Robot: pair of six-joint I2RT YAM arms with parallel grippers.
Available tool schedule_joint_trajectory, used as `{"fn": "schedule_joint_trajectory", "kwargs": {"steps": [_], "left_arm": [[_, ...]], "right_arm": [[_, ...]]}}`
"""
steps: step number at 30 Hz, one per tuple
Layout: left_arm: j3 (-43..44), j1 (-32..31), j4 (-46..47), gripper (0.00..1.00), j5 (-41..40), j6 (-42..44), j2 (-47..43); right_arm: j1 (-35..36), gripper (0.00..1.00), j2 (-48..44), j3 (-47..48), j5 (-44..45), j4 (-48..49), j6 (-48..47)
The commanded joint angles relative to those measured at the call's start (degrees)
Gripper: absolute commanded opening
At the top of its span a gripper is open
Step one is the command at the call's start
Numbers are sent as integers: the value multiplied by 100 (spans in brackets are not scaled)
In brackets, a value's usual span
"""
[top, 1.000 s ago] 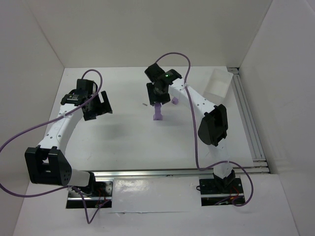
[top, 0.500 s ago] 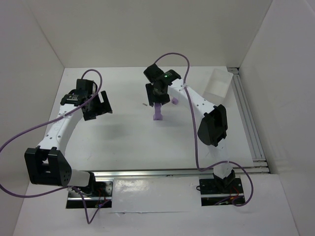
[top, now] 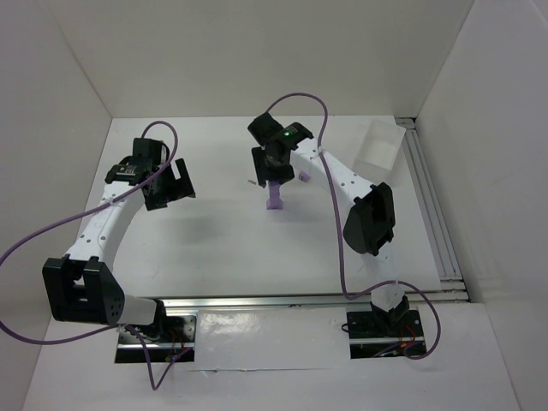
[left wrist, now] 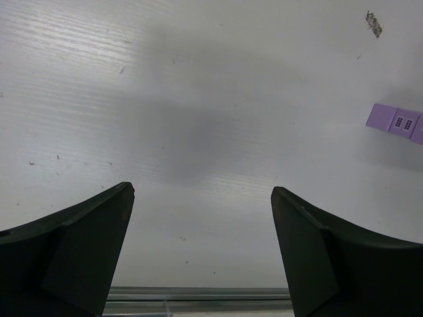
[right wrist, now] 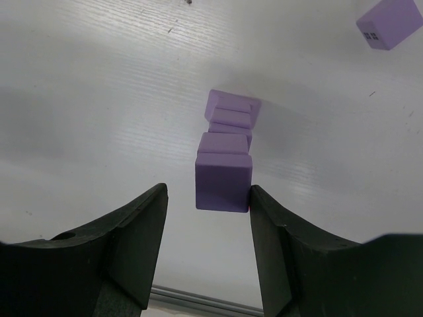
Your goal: Build the wood block tower
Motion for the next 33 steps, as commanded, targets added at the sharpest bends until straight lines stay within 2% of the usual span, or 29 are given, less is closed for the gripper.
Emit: {"fn": "schedule_joint_trajectory", "kwargs": {"steps": [1,15,18,19,20,24,28,33], "left_arm": [[-41,28,48,98,69,65,-184],[-94,28,48,98,69,65,-236],[-94,28,48,98,69,65,-236],[-94,28,48,98,69,65,-236],[-94,28,48,98,69,65,-236],[-94,28,48,98,69,65,-236],[-94,28,48,98,69,118,-236],[-94,28,48,98,69,118,-289]], "right_arm": [[79,60,-14,200,32,-178,-20],[79,60,-14,252,32,-178,-20],[79,69,-14,331,182,-178,-20],[79,78,-14,392,269,-178,-20],[79,82,-14,454,348,-178,-20],[79,86,-14,998,498,-230,-20],[-289,87,-92,1228,884,76,173],[-1062,83,-233,640,798,753,428]]}}
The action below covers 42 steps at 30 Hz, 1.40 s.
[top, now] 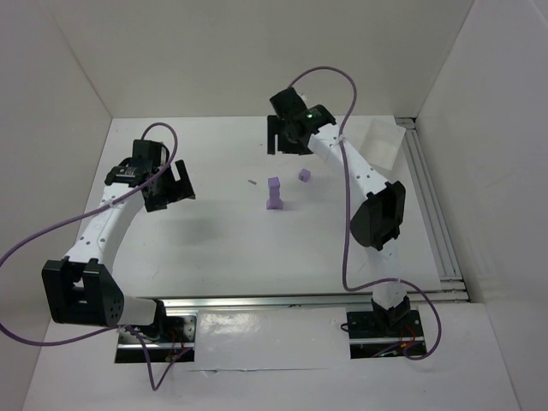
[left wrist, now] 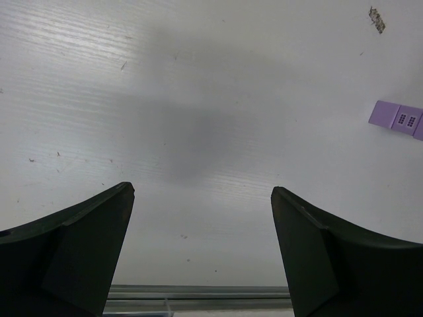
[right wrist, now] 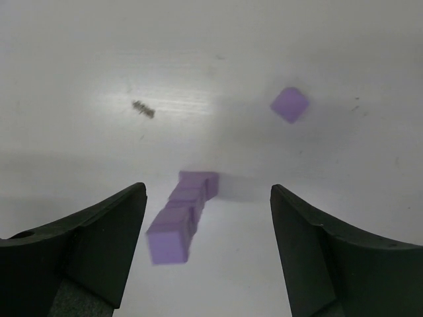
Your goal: Build the wood block tower
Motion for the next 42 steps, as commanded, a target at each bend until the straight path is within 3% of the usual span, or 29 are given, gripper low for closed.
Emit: {"fn": "schedule_joint_trajectory", "kwargs": {"steps": [1,4,7,11,15,24,34,42], "left_arm": [[-9,28,48,98,67,114,-224],[44,28,48,98,67,114,-224],[44,28,48,98,67,114,-224],[44,28,48,98,67,114,-224],[44,28,48,98,67,114,-224],[96,28,-4,98,67,166,-171],[96,28,-4,98,67,166,-171],[96,28,-4,98,67,166,-118]], "right_arm": [[-778,82,-251,-440,135,592,292],[-1096,82,90,-495,-6,654,530],[-1167,91,206,-784,64,654,1047],[-1220,87,66,-1862,74,1330,1593],[-1220,84,-22,-2331,-138,1858,1831],[-1167,78,495,-2253,-138,2350,1954],[-1167,73,1024,-1734,29,2192,1901],[-1167,62,1138,-1734,-33,2140,1778]]}}
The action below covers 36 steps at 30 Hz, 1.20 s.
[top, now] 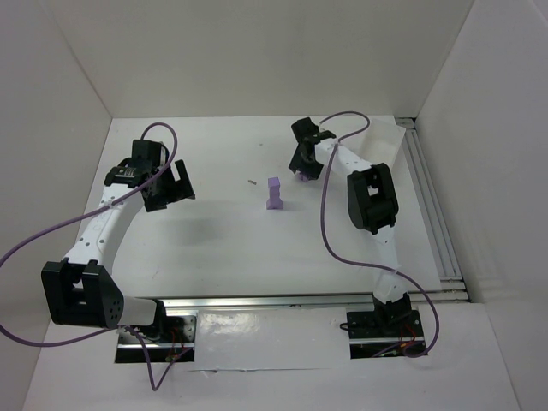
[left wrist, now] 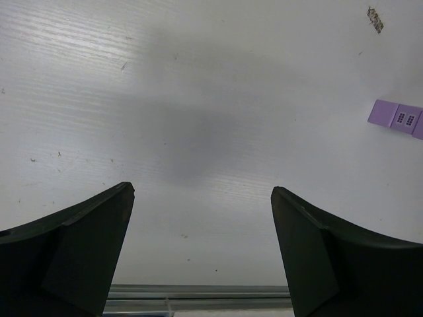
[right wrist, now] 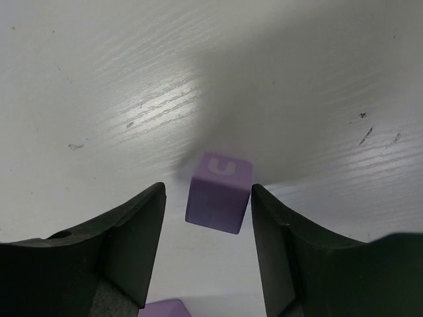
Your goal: Build the wood block tower
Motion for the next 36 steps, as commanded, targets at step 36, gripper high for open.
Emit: {"fn": "schedule_joint_trajectory", "kwargs": {"steps": [36], "left_arm": [[404,28,-176,98,-223,87,-52]], "right_arm": [[845,27,-1949,1626,-251,-2371,-1785]]}}
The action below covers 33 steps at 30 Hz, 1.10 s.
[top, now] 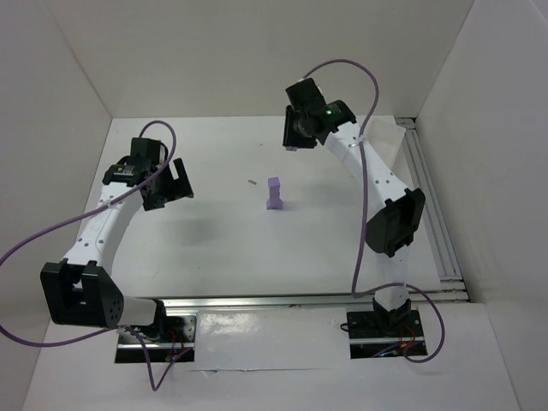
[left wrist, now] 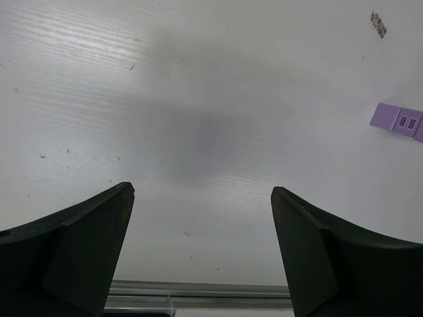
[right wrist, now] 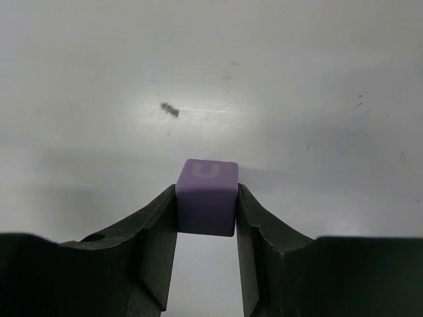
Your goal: Build the wood block tower
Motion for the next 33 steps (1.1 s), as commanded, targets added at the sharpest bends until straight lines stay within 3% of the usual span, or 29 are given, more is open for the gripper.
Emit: {"fn": "schedule_joint_trajectory", "kwargs": {"steps": [1,11,29,33], "left_arm": [[351,26,-23,98,-151,92,-55],[405,26,-75,98,-151,39,-107],[299,26,-75,98,-98,39,-107],[247,26,-75,98,-98,39,-107]], "right_arm": [[366,27,-404,236,-54,-804,-187],[956,27,-291,448,112,-1226,-11],[1079,27,8,430,367,-1455,165],[292,27,-578,-235,464,-1272,218]]}}
